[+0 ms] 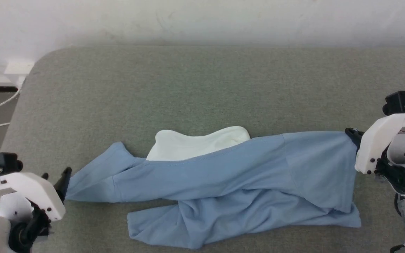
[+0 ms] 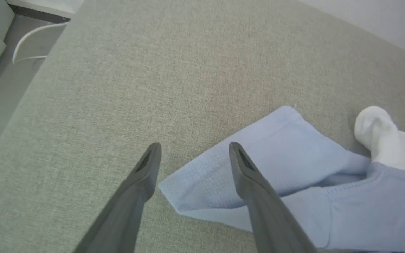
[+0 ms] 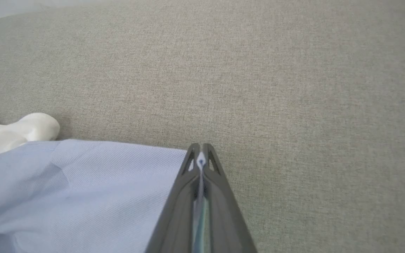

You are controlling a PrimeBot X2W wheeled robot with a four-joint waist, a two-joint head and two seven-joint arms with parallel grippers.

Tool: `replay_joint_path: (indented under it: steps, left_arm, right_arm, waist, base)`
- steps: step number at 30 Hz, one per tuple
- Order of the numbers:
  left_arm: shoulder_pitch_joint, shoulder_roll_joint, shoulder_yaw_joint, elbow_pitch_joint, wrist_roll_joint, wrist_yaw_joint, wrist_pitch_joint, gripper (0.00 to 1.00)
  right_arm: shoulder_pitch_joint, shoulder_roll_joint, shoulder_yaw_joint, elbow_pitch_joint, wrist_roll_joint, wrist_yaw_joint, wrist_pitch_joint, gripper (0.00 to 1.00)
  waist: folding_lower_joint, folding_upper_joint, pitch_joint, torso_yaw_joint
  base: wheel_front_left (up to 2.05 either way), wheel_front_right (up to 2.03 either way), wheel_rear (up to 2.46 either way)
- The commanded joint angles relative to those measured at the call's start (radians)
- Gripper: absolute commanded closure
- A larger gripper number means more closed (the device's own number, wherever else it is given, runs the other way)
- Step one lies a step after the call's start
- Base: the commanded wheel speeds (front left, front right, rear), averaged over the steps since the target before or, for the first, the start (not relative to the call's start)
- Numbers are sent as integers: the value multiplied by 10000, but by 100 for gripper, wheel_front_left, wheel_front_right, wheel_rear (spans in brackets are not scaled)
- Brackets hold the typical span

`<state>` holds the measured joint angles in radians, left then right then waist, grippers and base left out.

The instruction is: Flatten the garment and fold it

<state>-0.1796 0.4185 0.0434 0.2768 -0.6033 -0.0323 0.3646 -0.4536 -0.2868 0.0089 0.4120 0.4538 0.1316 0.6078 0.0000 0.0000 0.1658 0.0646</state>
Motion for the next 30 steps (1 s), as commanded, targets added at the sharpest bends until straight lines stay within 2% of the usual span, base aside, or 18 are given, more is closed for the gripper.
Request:
replay_joint_path:
  steps: [1,5,9,10,12,13,17,21,26,30]
  left_arm:
    - [-261,80,-119,239,-237,-128,548,0]
    - [-578,256,-408,1013,-797,-318,2206,0]
    - [-697,217,-662,1803,-1186,-246,3565,0]
    - [-714,177,-728,1937,-1277,-239,3854,16]
    - [-745,56,-872,2085,-1458,-277,4329,91]
    - [-759,-28,-919,2143,-1586,-313,4534,100]
    - [-856,-193,-1117,2041,-1709,-473,4675,100]
    - [-1203,123,-1241,1560,-964,-486,3653,100]
    - [-2373,687,-1332,1069,340,-81,2213,100]
    - [-3760,946,-1573,938,1309,229,1346,100]
  right_arm:
    - [186,94,-67,-251,-100,-9,90,100]
    - [405,345,-181,-815,-232,-9,293,100]
    - [513,542,-259,-1125,-291,-9,376,100]
    - [538,569,-289,-1166,-312,-9,387,100]
    - [576,594,-358,-1241,-369,-9,370,100]
    - [591,600,-379,-1261,-384,-9,360,100]
    - [616,549,-388,-1362,-422,-9,178,100]
    - [566,273,-141,-1537,-532,-9,-201,100]
    - [121,-285,61,-1414,-756,-9,-609,100]
    - [-867,-698,51,-981,-961,-9,-833,100]
  waist:
    - [0,0,117,-236]
    - [0,0,311,-480]
    - [0,0,415,-634]
    - [0,0,420,-654]
    - [0,0,429,-670]
    - [0,0,419,-672]
    - [0,0,297,-611]
    - [0,0,10,-477]
    - [0,0,-413,-366]
    - [0,0,-526,-439]
  base:
    - [0,0,0]
    - [0,0,0]
    - [0,0,0]
    - [0,0,0]
    - [0,0,0]
    - [0,0,0]
    - [0,0,0]
    - [0,0,0]
    - [0,0,0]
    - [0,0,0]
